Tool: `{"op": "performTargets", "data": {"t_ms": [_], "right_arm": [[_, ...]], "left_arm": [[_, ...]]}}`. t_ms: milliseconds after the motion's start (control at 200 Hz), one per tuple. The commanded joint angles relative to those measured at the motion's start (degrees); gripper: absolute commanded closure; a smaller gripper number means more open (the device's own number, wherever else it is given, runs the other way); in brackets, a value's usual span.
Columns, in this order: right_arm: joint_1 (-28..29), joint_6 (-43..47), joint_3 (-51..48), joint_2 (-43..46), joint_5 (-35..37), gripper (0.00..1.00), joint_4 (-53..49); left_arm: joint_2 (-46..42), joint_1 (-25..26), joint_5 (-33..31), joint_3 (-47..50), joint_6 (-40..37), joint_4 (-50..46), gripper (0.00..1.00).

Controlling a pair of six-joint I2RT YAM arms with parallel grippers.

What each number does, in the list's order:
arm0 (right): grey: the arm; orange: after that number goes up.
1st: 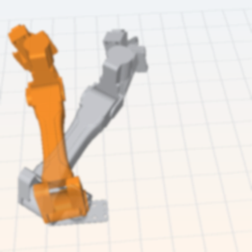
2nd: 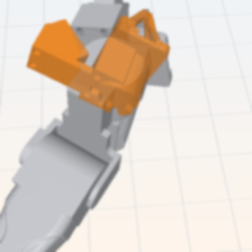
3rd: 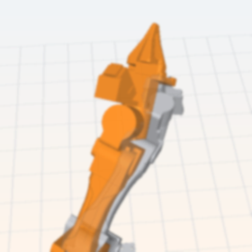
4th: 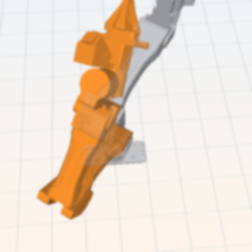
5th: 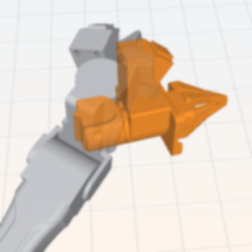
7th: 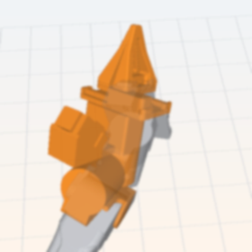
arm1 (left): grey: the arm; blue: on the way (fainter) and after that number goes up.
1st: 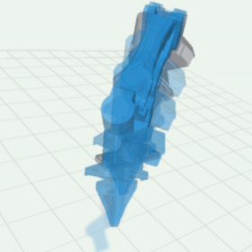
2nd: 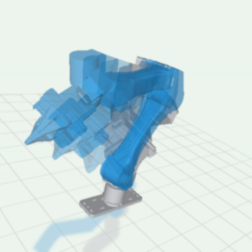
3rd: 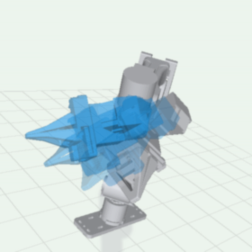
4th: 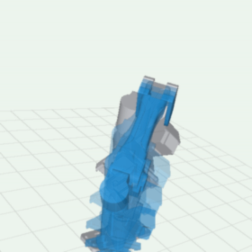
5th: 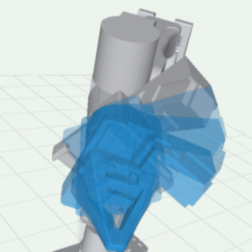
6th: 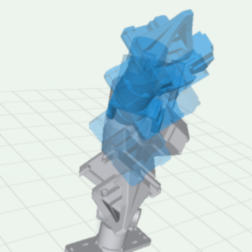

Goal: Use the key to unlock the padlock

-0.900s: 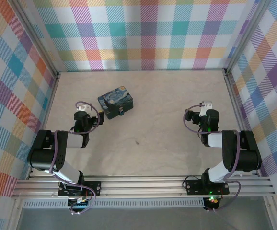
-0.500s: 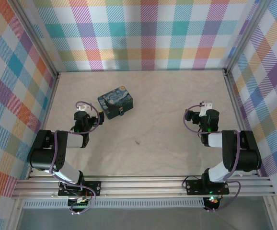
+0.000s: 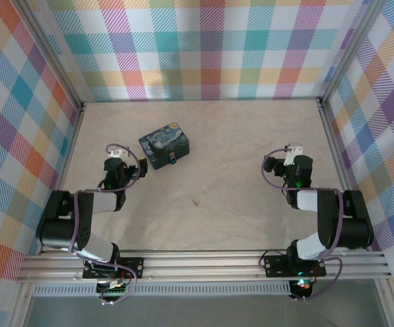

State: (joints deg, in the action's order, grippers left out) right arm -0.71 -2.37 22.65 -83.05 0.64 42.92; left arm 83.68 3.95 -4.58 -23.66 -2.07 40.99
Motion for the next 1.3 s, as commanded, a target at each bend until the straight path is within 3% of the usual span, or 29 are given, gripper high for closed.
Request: {"op": "performTargets", "data": {"t_ms": [0, 140, 255, 405, 565, 815, 1055, 1295], "right_arm": [[0.27, -1.21, 2.43, 7.74, -0.22, 0.00, -10.19], [0.34, -6.62, 7.39, 15.83, -4.39, 0.00, -27.22], [2.07, -11.67, 9.97, 20.81, -9.39, 0.00, -36.53], [9.54, -15.00, 14.23, 24.04, -10.11, 0.00, -49.00], [20.23, -15.31, 18.09, 23.61, -9.32, 0.02, -58.12], [37.00, -13.02, 22.60, 13.49, -8.75, 0.12, -64.78], [48.39, -8.61, 30.13, -1.87, -6.65, 0.23, -68.79], [52.70, -6.62, 36.62, -11.89, -5.34, 0.33, -70.19]], "left_arm": [[-9.13, 0.26, -1.07, -0.74, 1.66, -7.83, 0.00], [-17.88, 1.14, -1.55, -3.53, 9.26, -17.25, 0.00], [-20.89, 1.37, 0.95, -10.36, 20.23, -32.48, 0.00], [-21.31, 3.23, 10.03, -13.94, 30.44, -38.37, 0.00], [-22.18, 9.47, 11.67, -14.33, 36.81, -39.54, 0.00], [-20.47, 19.42, 10.91, -11.67, 43.83, -36.22, 0.00], [-21.30, 19.80, 6.44, -10.45, 46.57, -35.98, 0.00], [-24.44, 19.87, 3.32, -10.83, 45.07, -39.26, 0.00]]}}
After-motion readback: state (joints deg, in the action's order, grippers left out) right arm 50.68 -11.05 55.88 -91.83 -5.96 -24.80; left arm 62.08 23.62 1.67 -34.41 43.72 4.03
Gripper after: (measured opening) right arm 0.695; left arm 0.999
